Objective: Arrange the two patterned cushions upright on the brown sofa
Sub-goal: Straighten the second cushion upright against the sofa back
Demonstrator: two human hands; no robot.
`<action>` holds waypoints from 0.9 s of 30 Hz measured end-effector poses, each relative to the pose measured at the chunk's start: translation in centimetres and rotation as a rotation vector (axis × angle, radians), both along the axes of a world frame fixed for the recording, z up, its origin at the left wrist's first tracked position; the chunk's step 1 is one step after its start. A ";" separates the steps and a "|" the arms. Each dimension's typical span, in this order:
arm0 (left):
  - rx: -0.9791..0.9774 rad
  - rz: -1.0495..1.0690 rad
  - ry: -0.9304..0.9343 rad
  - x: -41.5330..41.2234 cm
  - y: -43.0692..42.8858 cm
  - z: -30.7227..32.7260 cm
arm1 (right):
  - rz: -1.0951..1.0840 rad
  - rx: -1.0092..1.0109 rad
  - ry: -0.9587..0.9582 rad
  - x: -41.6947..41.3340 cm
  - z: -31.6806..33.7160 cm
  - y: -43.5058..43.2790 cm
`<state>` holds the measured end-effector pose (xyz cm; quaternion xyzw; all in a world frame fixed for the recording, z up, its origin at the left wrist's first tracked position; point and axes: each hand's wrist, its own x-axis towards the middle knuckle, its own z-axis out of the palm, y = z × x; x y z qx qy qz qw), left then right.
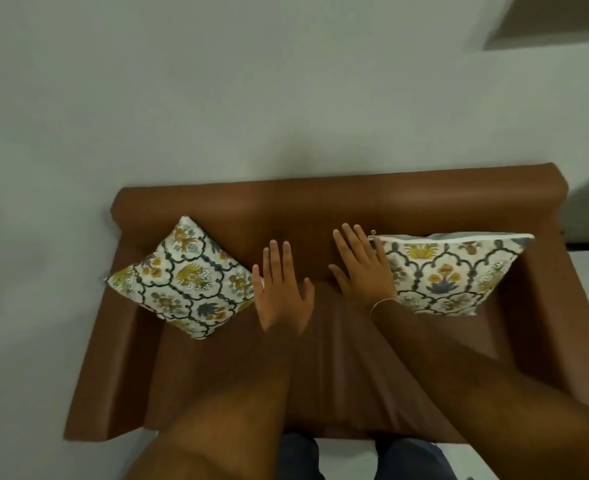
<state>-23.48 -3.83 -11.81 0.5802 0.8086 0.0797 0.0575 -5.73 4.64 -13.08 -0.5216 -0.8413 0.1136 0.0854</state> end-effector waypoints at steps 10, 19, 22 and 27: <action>-0.091 0.068 -0.041 -16.2 -1.7 -2.9 | -0.085 -0.044 -0.059 -14.3 -0.9 -4.5; -0.273 0.234 -0.029 -29.9 2.3 -7.1 | -0.087 -0.054 -0.080 -16.6 -5.2 -3.5; -0.314 0.315 -0.119 -33.9 3.2 -8.6 | -0.107 -0.067 -0.150 -14.6 -6.9 -4.2; -0.454 0.172 -0.123 -38.3 2.1 -9.3 | -0.152 -0.144 -0.200 -11.4 -8.1 -5.3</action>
